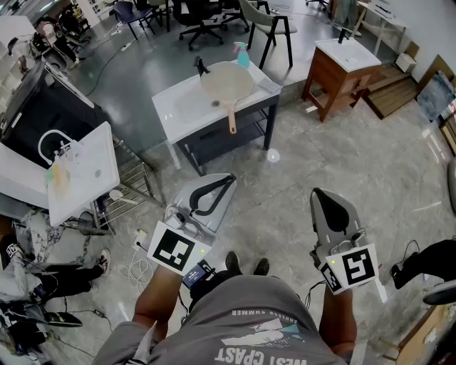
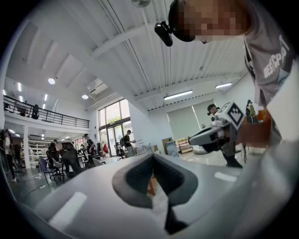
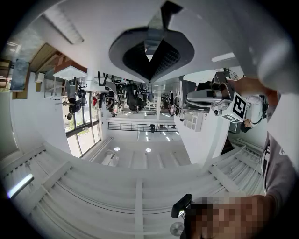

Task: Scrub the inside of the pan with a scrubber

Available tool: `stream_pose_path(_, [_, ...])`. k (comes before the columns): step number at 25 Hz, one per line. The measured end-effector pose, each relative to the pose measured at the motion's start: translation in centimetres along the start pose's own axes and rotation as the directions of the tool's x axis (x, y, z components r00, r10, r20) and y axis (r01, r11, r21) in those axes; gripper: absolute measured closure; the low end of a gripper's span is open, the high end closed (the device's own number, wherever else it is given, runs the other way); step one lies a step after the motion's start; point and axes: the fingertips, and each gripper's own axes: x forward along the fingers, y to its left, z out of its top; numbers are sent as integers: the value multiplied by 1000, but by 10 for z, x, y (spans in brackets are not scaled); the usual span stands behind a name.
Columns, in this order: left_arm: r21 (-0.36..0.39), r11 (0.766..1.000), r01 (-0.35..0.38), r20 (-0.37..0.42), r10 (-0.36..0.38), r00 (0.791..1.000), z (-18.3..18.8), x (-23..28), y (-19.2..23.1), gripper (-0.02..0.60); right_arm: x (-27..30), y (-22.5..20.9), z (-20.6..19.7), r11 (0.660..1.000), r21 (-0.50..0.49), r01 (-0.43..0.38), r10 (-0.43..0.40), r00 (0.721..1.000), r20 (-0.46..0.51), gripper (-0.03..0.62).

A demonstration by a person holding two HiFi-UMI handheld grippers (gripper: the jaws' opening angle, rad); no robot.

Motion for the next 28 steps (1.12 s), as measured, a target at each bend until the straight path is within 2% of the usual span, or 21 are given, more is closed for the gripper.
stream_pose_path(16, [10, 1000, -20, -21, 20, 1000, 5, 23, -19, 580, -11, -30, -5, 1000, 13, -18, 18, 1000, 9, 594])
stream_pose_path(28, [42, 998, -42, -28, 43, 999, 19, 48, -47, 580, -25, -68, -9, 996, 62, -68, 67, 997, 30, 592])
